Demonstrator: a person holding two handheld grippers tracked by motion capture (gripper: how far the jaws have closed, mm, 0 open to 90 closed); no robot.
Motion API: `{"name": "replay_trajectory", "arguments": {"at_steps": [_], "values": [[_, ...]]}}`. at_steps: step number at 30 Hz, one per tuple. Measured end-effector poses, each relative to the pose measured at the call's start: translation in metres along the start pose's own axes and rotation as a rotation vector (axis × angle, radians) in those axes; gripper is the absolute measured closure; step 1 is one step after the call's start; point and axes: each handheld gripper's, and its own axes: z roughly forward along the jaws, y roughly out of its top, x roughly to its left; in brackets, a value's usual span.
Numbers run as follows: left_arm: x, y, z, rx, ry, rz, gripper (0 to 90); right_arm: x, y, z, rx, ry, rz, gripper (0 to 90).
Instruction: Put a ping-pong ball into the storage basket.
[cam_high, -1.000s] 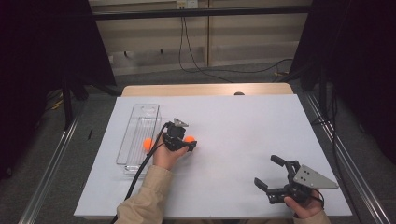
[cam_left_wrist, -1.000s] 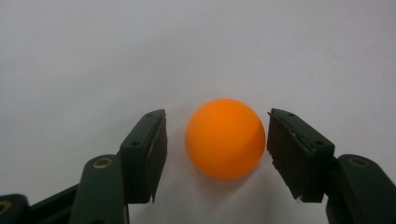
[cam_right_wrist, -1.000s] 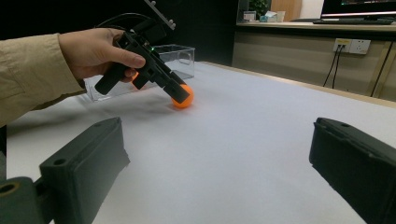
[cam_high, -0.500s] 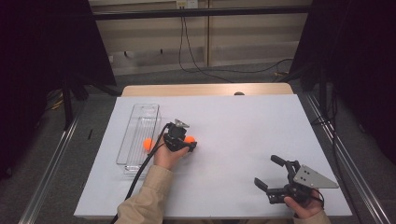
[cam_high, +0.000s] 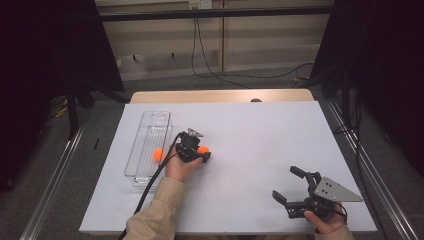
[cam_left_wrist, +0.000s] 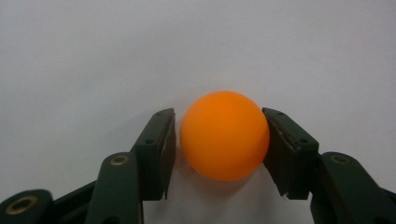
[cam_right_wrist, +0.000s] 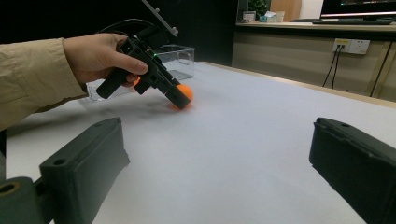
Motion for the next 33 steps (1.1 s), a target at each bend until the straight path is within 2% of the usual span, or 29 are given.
{"name": "replay_trajectory", "arguments": {"at_steps": [7, 19, 31, 33], "values": [[0.000, 0.000, 0.000, -0.004, -0.008, -0.003, 50.3, 0.000, 0.000, 0.000, 0.000, 0.000, 0.000, 2.9], [0.000, 0.000, -0.002, -0.004, -0.007, -0.012, 50.8, 0.000, 0.000, 0.000, -0.002, 0.000, 0.000, 2.9], [0.001, 0.003, -0.011, -0.020, -0.026, -0.034, 50.9, 0.000, 0.000, 0.000, -0.001, 0.000, 0.001, 2.9], [0.002, 0.003, -0.013, -0.022, -0.026, -0.027, 50.9, 0.000, 0.000, 0.000, -0.001, 0.000, 0.000, 2.9]]}}
